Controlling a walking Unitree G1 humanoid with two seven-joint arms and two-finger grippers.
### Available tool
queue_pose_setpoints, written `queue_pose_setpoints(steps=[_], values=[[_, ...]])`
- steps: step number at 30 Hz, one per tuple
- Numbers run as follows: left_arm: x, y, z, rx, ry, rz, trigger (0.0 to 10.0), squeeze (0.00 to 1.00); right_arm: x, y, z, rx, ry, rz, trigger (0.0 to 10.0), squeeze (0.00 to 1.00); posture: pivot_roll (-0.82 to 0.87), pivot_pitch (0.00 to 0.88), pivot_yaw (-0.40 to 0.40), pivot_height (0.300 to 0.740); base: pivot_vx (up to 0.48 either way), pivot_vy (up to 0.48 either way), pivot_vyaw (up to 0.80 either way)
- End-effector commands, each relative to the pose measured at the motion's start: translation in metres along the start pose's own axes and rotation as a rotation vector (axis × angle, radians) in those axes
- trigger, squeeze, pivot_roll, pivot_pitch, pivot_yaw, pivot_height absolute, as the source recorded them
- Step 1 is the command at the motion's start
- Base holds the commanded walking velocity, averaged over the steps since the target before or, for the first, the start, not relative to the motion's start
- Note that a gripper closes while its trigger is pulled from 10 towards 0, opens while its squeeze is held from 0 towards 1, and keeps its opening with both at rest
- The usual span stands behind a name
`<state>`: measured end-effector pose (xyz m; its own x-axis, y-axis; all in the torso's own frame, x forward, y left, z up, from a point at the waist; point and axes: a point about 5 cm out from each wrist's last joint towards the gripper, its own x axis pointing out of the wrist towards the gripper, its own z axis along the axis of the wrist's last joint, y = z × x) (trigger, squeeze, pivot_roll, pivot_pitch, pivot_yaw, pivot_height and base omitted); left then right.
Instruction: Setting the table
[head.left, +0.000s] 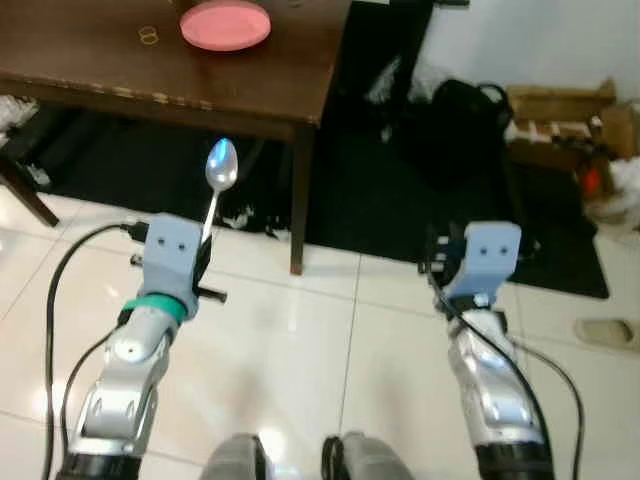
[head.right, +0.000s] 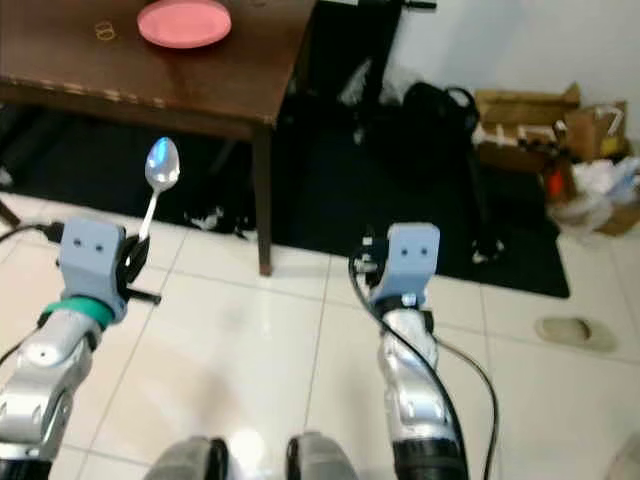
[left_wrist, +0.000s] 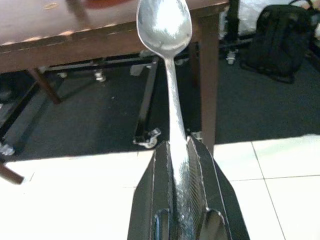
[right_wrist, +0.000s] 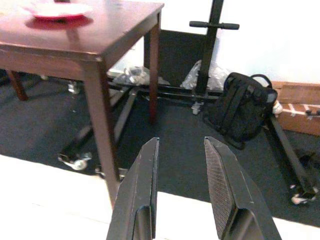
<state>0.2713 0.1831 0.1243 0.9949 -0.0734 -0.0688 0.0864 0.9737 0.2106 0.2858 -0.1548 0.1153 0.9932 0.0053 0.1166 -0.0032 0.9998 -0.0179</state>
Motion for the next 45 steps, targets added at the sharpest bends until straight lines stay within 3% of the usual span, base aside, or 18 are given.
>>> queue_pose_setpoints(steps=[1, 8, 24, 45], values=[[-0.001, 0.001, -0.005, -0.008, 0.029, 0.009, 10.0, 0.00, 0.000, 0.000, -0.001, -0.008, 0.003, -0.002, 10.0, 0.00, 0.06, 0.040, 0.034, 0.740, 0.000, 0.000, 0.00], [0.001, -0.002, -0.006, -0.018, 0.031, 0.008, 10.0, 0.00, 0.002, 0.003, -0.003, 0.006, 0.016, 0.016, 10.0, 0.00, 0.05, 0.042, 0.035, 0.740, 0.000, 0.000, 0.16], [0.003, -0.004, -0.010, 0.002, 0.043, 0.040, 10.0, 0.00, 0.004, 0.016, -0.008, 0.004, 0.039, 0.049, 10.0, 0.00, 0.06, 0.034, 0.040, 0.740, 0.000, 0.000, 0.80], [0.009, 0.000, -0.012, 0.011, 0.053, 0.108, 10.0, 0.00, 0.008, 0.020, -0.005, 0.011, 0.017, 0.069, 10.0, 0.00, 0.07, 0.013, 0.048, 0.740, 0.000, 0.000, 0.80]])
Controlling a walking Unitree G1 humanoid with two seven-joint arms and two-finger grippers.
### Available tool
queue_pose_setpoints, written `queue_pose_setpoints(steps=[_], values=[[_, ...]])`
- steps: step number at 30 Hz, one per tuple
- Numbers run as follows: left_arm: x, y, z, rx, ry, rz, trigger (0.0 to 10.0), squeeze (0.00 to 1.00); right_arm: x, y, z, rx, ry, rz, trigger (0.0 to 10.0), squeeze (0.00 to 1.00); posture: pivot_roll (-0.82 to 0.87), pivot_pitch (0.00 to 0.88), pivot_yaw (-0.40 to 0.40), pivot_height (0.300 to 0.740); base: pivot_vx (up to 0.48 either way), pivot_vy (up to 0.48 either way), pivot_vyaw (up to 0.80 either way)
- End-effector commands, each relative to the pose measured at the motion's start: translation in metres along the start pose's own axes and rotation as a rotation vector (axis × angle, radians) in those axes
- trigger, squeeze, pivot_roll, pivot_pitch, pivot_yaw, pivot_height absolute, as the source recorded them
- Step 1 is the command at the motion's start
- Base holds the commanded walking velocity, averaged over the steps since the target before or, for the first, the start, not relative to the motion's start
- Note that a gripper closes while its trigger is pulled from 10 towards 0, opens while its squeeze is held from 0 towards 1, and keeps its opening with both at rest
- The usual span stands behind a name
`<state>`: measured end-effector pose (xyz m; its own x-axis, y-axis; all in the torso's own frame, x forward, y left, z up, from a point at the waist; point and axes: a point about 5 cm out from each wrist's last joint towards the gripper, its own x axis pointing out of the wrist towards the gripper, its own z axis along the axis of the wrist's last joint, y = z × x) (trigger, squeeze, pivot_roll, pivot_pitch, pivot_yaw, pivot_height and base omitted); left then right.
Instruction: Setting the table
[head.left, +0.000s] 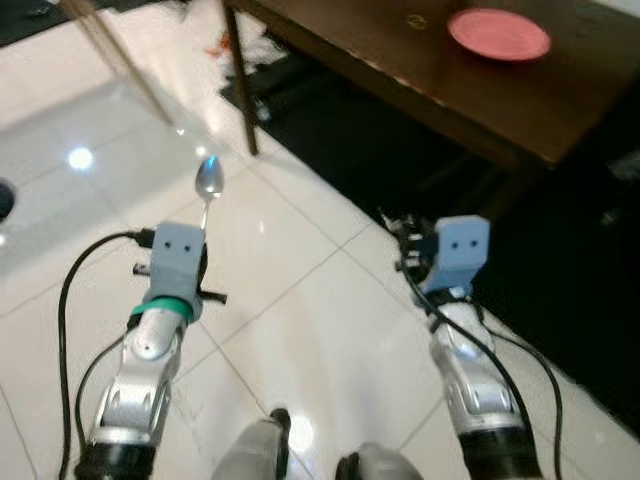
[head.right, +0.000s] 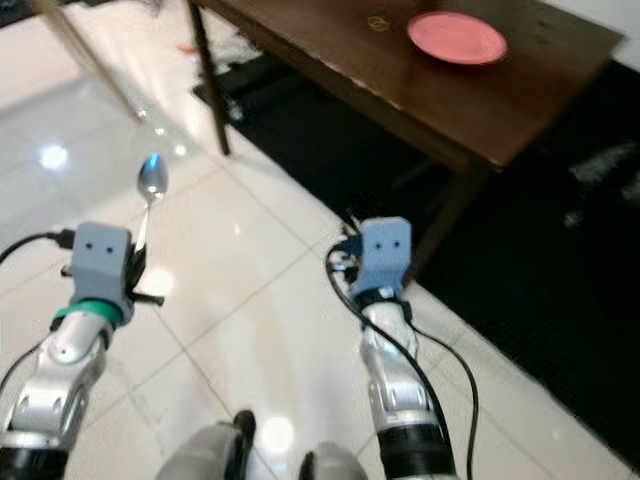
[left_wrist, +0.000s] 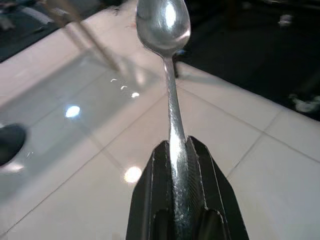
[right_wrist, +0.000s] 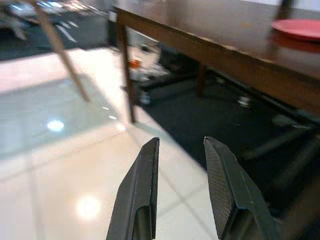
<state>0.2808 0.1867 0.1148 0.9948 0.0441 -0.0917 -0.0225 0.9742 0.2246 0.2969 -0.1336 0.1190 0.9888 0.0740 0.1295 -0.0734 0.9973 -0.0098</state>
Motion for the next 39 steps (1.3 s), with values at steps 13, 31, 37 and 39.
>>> queue_pose_setpoints(steps=[13, 31, 37, 39], values=[[0.009, 0.002, 0.006, -0.011, -0.024, 0.054, 10.0, 0.00, 0.003, -0.005, -0.001, -0.005, -0.003, -0.010, 10.0, 0.00, 0.06, 0.008, 0.042, 0.740, 0.000, 0.000, 0.80], [0.019, 0.006, 0.012, -0.036, -0.046, 0.111, 10.0, 0.00, 0.003, -0.005, 0.004, 0.021, -0.031, -0.019, 10.0, 0.00, 0.06, 0.017, 0.042, 0.740, 0.370, 0.000, 0.08], [0.019, 0.005, 0.011, -0.038, -0.047, 0.114, 10.0, 0.00, 0.002, -0.005, 0.004, 0.020, -0.030, -0.020, 10.0, 0.00, 0.06, 0.020, 0.040, 0.740, 0.472, 0.000, 0.00], [0.019, 0.005, 0.011, -0.038, -0.047, 0.114, 10.0, 0.00, 0.002, -0.004, 0.004, 0.020, -0.030, -0.019, 10.0, 0.00, 0.06, 0.021, 0.040, 0.740, 0.472, 0.000, 0.00]])
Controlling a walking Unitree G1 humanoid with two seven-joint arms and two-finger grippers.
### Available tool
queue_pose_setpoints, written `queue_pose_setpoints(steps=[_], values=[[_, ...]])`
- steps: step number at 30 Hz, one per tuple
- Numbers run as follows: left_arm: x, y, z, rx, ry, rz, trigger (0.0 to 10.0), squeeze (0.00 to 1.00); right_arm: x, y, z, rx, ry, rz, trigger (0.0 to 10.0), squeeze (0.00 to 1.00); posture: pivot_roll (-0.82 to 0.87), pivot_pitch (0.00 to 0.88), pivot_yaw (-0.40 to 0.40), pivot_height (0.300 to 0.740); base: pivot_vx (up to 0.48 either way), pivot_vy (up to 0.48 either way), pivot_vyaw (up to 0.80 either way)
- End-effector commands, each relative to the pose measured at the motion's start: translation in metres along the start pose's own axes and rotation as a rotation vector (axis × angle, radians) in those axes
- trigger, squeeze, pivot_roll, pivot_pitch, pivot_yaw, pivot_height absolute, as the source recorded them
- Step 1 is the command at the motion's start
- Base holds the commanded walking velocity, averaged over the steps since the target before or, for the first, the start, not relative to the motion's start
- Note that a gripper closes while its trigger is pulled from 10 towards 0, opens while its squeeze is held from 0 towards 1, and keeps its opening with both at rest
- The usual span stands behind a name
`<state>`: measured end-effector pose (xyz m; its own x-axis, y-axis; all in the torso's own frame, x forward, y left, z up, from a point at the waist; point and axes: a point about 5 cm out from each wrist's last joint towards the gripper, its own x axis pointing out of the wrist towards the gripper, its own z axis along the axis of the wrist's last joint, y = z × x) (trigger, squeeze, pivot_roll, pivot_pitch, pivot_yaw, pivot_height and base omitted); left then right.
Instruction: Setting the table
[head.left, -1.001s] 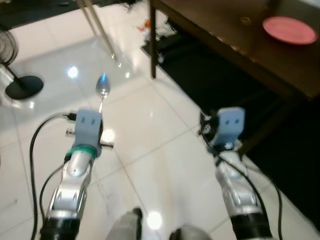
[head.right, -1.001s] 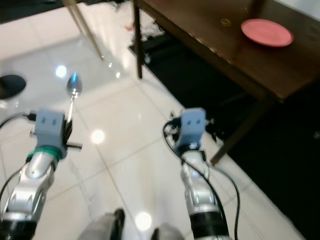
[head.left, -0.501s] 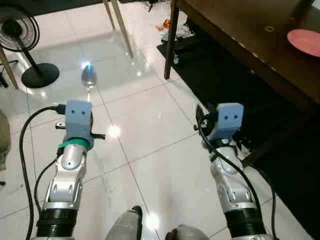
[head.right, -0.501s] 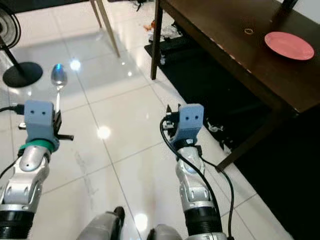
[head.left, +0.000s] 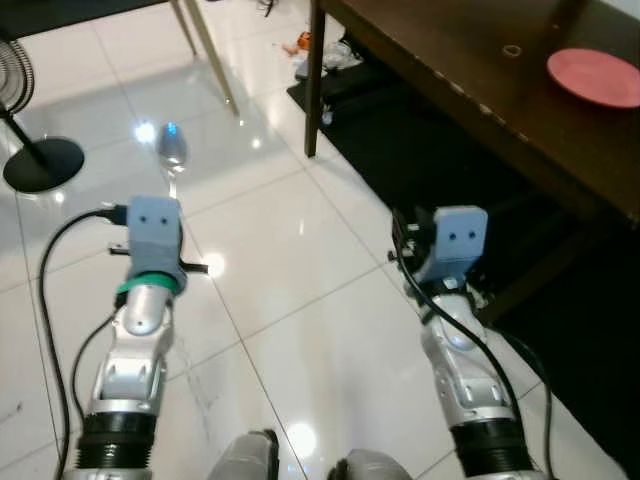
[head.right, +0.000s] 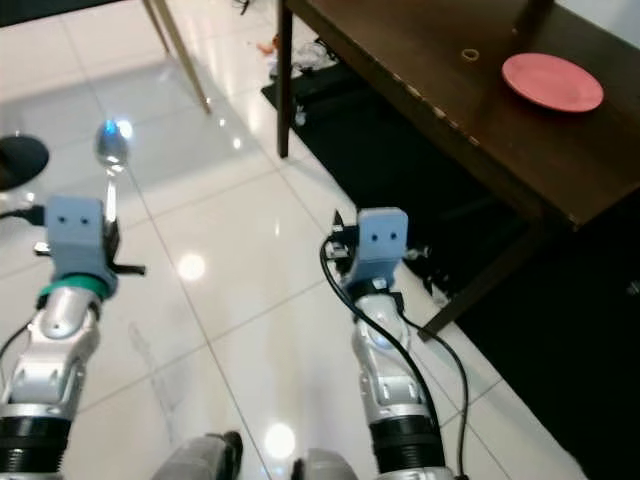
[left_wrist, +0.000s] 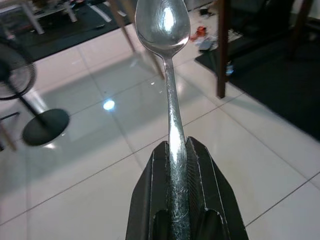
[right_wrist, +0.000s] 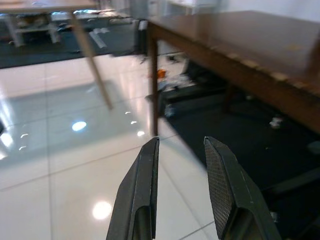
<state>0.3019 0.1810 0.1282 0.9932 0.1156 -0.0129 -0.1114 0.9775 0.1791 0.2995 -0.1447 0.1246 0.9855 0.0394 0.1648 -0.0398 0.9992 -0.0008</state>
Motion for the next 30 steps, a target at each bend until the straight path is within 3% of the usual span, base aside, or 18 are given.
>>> queue_pose_setpoints(steps=[1, 19, 30], values=[[-0.0003, 0.0085, -0.0049, 0.015, 0.015, 0.028, 10.0, 0.00, -0.0006, 0.0073, -0.0018, 0.017, 0.006, 0.016, 10.0, 0.00, 0.06, 0.021, 0.039, 0.740, 0.472, 0.000, 0.00], [-0.0015, 0.0092, -0.0058, 0.018, 0.014, 0.036, 10.0, 0.00, 0.0006, 0.0101, -0.0007, 0.015, 0.003, 0.030, 10.0, 0.00, 0.06, 0.026, 0.035, 0.740, 0.473, 0.000, 0.00], [-0.0018, 0.0096, -0.0063, 0.020, 0.011, 0.039, 10.0, 0.00, 0.0018, 0.0132, -0.0017, 0.003, 0.010, 0.044, 10.0, 0.00, 0.07, 0.023, 0.034, 0.740, 0.472, 0.000, 0.79]])
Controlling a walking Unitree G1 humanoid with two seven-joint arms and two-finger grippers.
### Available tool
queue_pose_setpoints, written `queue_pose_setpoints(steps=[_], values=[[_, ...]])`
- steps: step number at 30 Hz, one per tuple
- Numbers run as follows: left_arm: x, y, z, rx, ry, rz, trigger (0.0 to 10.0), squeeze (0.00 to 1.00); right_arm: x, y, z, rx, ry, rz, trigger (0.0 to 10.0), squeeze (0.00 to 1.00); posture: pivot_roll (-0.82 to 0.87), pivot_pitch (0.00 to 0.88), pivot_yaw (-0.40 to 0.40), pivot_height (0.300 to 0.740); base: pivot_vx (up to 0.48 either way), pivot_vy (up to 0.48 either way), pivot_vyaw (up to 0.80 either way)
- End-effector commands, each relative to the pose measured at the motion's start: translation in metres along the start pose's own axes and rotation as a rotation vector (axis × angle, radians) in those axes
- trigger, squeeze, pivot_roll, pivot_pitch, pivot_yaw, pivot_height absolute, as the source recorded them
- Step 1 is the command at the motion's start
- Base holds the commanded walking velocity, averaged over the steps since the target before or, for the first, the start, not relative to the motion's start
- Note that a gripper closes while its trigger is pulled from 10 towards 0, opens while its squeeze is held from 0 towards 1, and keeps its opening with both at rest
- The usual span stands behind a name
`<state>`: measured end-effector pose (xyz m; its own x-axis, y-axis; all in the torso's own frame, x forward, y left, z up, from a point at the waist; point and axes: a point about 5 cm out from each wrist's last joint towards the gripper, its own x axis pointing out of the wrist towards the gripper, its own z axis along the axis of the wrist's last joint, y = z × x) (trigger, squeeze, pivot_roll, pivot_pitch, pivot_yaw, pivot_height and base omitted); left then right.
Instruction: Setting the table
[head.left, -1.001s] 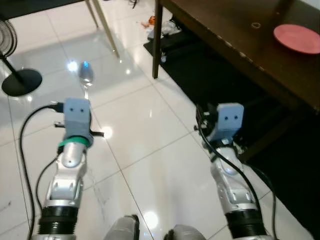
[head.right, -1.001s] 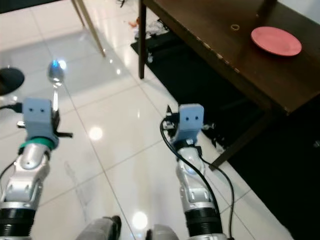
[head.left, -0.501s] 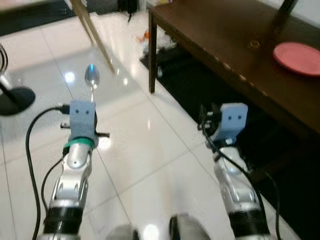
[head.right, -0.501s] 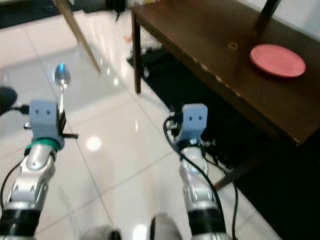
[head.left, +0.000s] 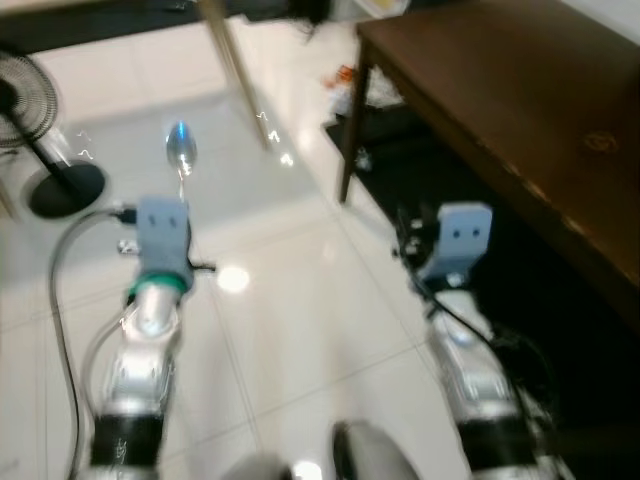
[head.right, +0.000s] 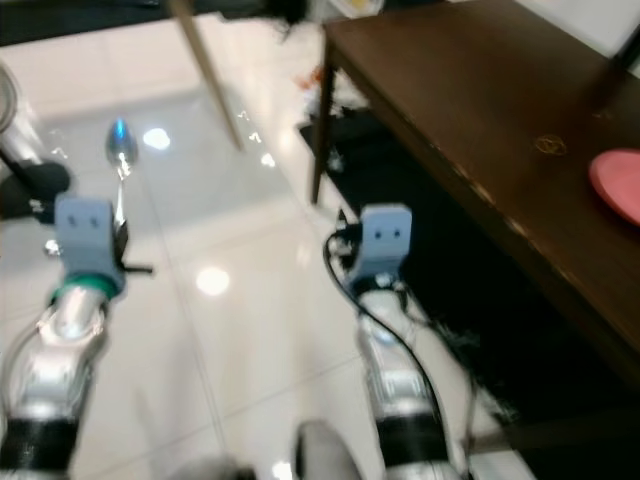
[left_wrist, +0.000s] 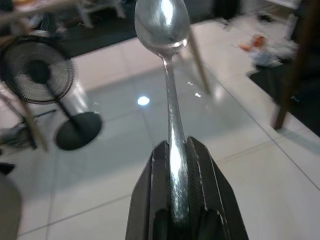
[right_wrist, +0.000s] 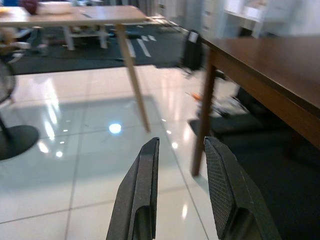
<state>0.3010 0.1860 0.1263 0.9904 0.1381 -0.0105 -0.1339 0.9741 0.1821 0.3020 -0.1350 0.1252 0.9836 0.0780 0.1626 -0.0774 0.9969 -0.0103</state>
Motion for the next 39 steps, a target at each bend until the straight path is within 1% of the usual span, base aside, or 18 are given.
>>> queue_pose_setpoints(steps=[1, 8, 12, 14, 15, 17, 18, 19, 20, 21, 23, 26, 28, 29, 30, 31, 35, 39], values=[[-0.002, 0.005, -0.003, 0.019, 0.008, 0.016, 10.0, 0.00, -0.001, 0.004, -0.003, 0.005, 0.010, 0.007, 10.0, 0.00, 0.07, 0.023, 0.033, 0.740, 0.472, 0.000, 0.80], [-0.002, 0.005, -0.003, 0.025, 0.001, 0.020, 10.0, 0.00, 0.000, 0.005, -0.005, -0.014, 0.021, 0.014, 10.0, 0.00, 0.08, 0.023, 0.026, 0.740, 0.472, 0.000, 0.75], [-0.002, 0.005, -0.002, 0.024, -0.003, 0.022, 10.0, 0.00, 0.004, 0.001, -0.006, -0.026, 0.038, -0.033, 10.0, 0.00, 0.08, 0.021, 0.025, 0.740, 0.472, 0.000, 0.00], [-0.002, 0.005, -0.002, 0.024, -0.003, 0.022, 10.0, 0.00, 0.004, 0.001, -0.006, -0.026, 0.038, -0.033, 10.0, 0.00, 0.08, 0.021, 0.025, 0.740, 0.472, 0.000, 0.00], [-0.002, 0.005, -0.001, 0.023, -0.005, 0.022, 10.0, 0.00, 0.006, -0.002, -0.007, -0.040, 0.049, -0.058, 10.0, 0.00, 0.08, 0.021, 0.025, 0.740, 0.472, 0.000, 0.00], [-0.002, 0.005, -0.001, 0.023, -0.005, 0.022, 10.0, 0.00, 0.006, -0.002, -0.007, -0.040, 0.049, -0.058, 10.0, 0.00, 0.08, 0.021, 0.025, 0.740, 0.472, 0.000, 0.00], [0.000, 0.002, 0.001, 0.017, -0.016, 0.001, 10.0, 0.00, 0.009, -0.015, -0.011, -0.089, 0.092, -0.145, 10.0, 0.00, 0.08, 0.011, 0.027, 0.740, 0.472, 0.000, 0.00], [0.000, 0.002, 0.001, 0.017, -0.016, 0.001, 10.0, 0.00, 0.009, -0.015, -0.011, -0.089, 0.092, -0.145, 10.0, 0.00, 0.08, 0.011, 0.027, 0.740, 0.472, 0.000, 0.00], [0.001, 0.001, 0.002, 0.014, -0.019, -0.008, 10.0, 0.00, 0.009, -0.020, -0.013, -0.107, 0.108, -0.174, 10.0, 0.00, 0.08, 0.011, 0.027, 0.740, 0.472, 0.000, 0.00], [0.002, -0.006, 0.004, 0.007, -0.026, -0.050, 10.0, 0.00, 0.009, -0.028, -0.016, -0.140, 0.129, -0.214, 10.0, 0.00, 0.08, 0.005, 0.032, 0.740, 0.472, 0.000, 0.00], [0.002, -0.006, 0.004, 0.007, -0.026, -0.050, 10.0, 0.00, 0.009, -0.028, -0.016, -0.140, 0.129, -0.214, 10.0, 0.00, 0.08, 0.005, 0.032, 0.740, 0.472, 0.000, 0.00], [0.004, -0.027, 0.009, -0.007, -0.045, -0.164, 10.0, 0.00, 0.005, -0.044, -0.015, -0.243, 0.118, -0.231, 10.0, 0.00, 0.05, 0.000, 0.047, 0.740, 0.472, 0.000, 0.00], [0.004, -0.027, 0.009, -0.007, -0.045, -0.164, 10.0, 0.00, 0.005, -0.044, -0.015, -0.243, 0.118, -0.231, 10.0, 0.00, 0.05, 0.000, 0.047, 0.740, 0.472, 0.000, 0.00], [0.005, -0.032, 0.008, -0.014, -0.042, -0.184, 10.0, 0.00, 0.004, -0.046, -0.013, -0.263, 0.109, -0.219, 10.0, 0.00, 0.04, 0.000, 0.051, 0.740, 0.472, 0.000, 0.00], [0.005, -0.032, 0.008, -0.014, -0.042, -0.184, 10.0, 0.00, 0.004, -0.046, -0.013, -0.263, 0.109, -0.219, 10.0, 0.00, 0.04, 0.000, 0.051, 0.740, 0.472, 0.000, 0.00], [0.005, -0.038, 0.007, -0.019, -0.040, -0.209, 10.0, 0.00, 0.003, -0.048, -0.013, -0.305, 0.103, -0.202, 10.0, 0.00, 0.03, 0.000, 0.057, 0.740, 0.472, 0.000, 0.00], [0.007, -0.046, 0.007, -0.003, -0.047, -0.241, 10.0, 0.00, 0.001, -0.054, -0.013, -0.349, 0.101, -0.212, 10.0, 0.00, 0.02, 0.000, 0.065, 0.740, 0.472, 0.000, 0.00], [0.009, -0.048, 0.010, 0.009, -0.066, -0.255, 10.0, 0.00, 0.000, -0.057, -0.010, -0.330, 0.081, -0.217, 10.0, 0.00, 0.02, 0.000, 0.067, 0.740, 0.472, 0.000, 0.00]])
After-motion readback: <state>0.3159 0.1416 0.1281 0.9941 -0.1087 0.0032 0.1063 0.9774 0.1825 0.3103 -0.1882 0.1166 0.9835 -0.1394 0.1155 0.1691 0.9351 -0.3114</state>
